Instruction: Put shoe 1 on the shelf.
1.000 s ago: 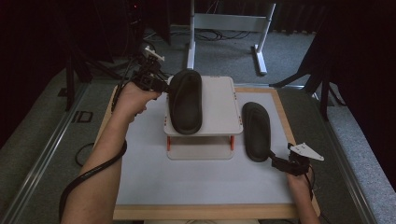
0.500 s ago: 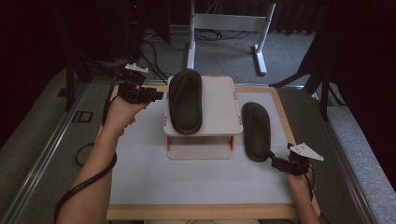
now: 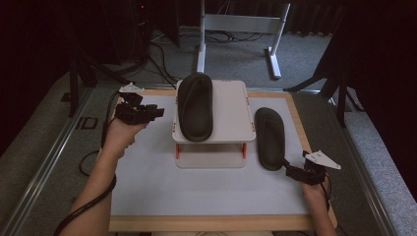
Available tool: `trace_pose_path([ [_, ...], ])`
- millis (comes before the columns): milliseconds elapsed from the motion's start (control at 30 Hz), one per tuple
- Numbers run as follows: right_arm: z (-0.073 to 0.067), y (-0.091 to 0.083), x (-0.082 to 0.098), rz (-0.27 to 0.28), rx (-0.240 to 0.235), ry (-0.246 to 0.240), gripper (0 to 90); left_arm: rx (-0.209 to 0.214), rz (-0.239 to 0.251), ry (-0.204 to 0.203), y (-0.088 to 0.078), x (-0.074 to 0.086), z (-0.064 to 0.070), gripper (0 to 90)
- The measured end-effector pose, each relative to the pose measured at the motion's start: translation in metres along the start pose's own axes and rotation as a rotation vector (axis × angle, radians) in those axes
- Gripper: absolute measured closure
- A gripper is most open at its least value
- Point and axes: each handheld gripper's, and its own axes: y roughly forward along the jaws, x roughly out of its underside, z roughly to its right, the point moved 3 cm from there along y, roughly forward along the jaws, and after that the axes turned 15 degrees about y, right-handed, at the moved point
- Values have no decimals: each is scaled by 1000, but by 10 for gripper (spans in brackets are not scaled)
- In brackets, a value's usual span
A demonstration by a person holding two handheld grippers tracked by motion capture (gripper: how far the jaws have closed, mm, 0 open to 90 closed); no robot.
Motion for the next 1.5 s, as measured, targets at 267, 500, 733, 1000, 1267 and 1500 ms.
trace_pose_path([
  [267,0,0,0,1,-4,1,113,-33,7,-14,-3,29,0,620],
  [500,0,0,0,2,-16,7,114,-51,41,-45,-8,57,2,620],
  [733,1,0,0,5,-20,17,114,-72,55,-40,-12,84,7,620],
  [1000,3,0,0,4,-25,34,115,-86,89,-44,-8,109,13,619],
  [1267,3,1,0,1,-21,30,115,-113,114,-59,-6,138,17,595],
  [1500,3,2,0,-13,-16,37,111,-132,148,-73,-8,158,18,466],
])
